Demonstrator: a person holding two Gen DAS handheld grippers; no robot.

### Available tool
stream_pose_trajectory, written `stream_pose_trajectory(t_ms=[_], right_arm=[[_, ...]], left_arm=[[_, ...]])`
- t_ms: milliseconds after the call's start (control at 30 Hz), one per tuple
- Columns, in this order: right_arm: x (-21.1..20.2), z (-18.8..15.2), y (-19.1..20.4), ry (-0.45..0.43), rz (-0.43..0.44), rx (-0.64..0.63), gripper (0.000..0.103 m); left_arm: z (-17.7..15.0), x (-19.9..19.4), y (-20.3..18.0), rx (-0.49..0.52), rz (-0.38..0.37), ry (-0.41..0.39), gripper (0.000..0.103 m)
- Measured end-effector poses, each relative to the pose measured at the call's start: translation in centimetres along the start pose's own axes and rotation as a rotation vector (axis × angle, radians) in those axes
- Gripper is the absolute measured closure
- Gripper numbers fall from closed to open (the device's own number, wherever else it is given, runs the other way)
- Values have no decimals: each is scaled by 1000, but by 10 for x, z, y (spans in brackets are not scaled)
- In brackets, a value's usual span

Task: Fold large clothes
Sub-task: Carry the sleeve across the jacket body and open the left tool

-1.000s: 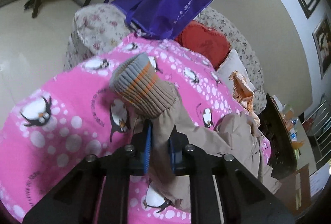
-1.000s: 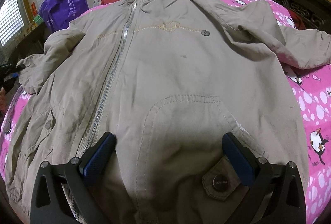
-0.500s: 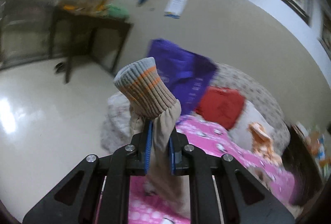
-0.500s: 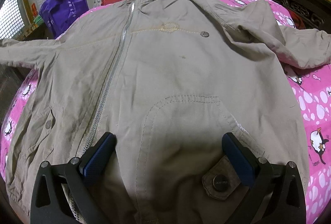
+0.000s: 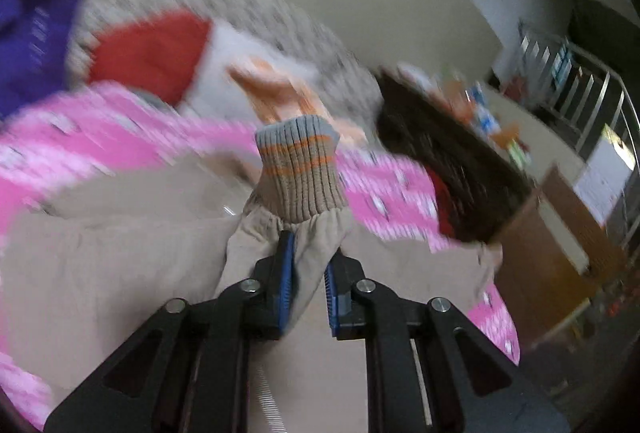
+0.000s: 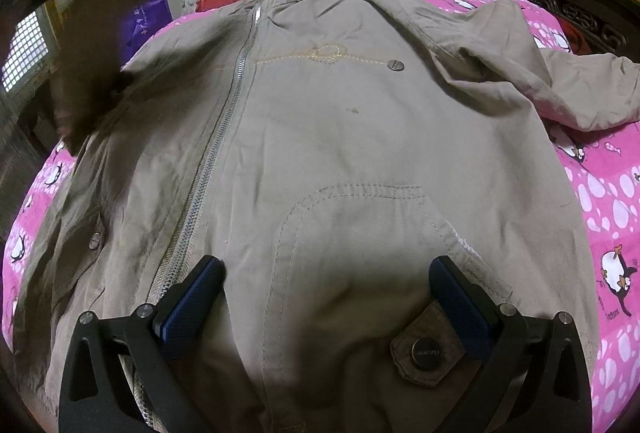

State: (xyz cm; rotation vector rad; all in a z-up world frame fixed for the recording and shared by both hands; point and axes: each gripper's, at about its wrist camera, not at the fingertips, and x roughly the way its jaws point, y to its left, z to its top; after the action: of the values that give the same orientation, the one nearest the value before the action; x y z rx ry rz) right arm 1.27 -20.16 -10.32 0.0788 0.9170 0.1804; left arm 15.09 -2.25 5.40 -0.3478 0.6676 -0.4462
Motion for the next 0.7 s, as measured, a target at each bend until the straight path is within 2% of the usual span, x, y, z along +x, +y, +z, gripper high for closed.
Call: stream_pose_trajectory(t_ms=[33,100,167,233,333,400,500,533,633,700], right_arm=[[0,0,0,0,0,0,1],[0,0,0,0,0,0,1],[0,0,-1,0,1,1,1],[0,0,-1,-1,0,0,1],[0,0,-1,0,1,1,1],[0,2,-1,12,5,4,1],[-10,11,-8,52,60,29,1],[-20,19,-11,38,84,25,2],[-55,51,-29,-77,77,46,2],[-62,78,-36,-85,124,78,1]], left_arm=[[-14,25,-8,14,-15,66,88],[-31,52,-15,35,4,148,83],[-45,59,-14,27,-24,220,63],[-53,48,-11,33,-55,233,61],[-60,16,-8,47,-71,224,44],[-62,3,-1,60,-80,205,44],[-73,-21,25,121,41,164,44],[-76,-26,37,130,90,152,44],[-85,-46,79,97,242,125,44],[-93,-52,103,41,315,107,44]])
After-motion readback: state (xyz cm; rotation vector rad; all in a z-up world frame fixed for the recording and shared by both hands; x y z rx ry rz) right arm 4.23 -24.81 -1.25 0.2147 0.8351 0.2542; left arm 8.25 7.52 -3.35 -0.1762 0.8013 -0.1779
